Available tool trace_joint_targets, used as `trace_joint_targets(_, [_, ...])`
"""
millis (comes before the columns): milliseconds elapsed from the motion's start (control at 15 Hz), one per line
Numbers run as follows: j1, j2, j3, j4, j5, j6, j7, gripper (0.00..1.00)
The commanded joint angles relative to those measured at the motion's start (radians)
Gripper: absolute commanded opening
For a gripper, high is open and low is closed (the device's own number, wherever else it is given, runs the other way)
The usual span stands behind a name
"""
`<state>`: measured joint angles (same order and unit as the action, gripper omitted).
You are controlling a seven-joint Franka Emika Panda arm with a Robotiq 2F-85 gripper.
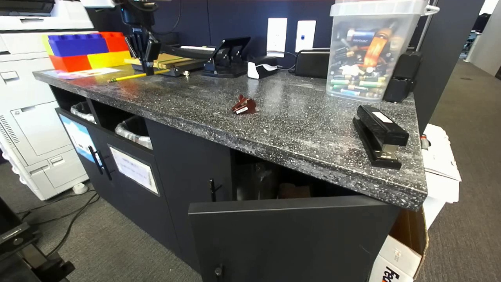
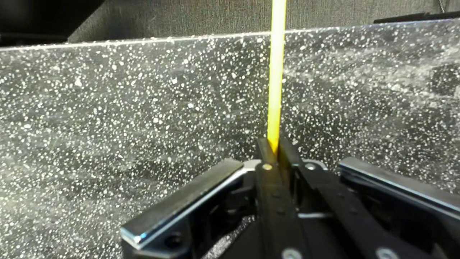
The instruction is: Move the pencil to the left
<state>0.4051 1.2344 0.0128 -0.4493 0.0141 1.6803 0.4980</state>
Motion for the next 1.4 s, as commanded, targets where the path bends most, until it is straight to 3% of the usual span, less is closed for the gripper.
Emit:
trace_joint_targets(0, [0.014, 0.014, -0.004, -0.003, -0.007, 0.049, 0.052, 0.02])
trace_joint_targets(533, [0.004, 0.076, 0.004, 0.023, 0.008, 0.213, 0.126, 0.02])
trace_joint_targets(1333, [-0.047, 0.134, 0.031, 0.016, 0.074, 0.399, 0.346, 0.02])
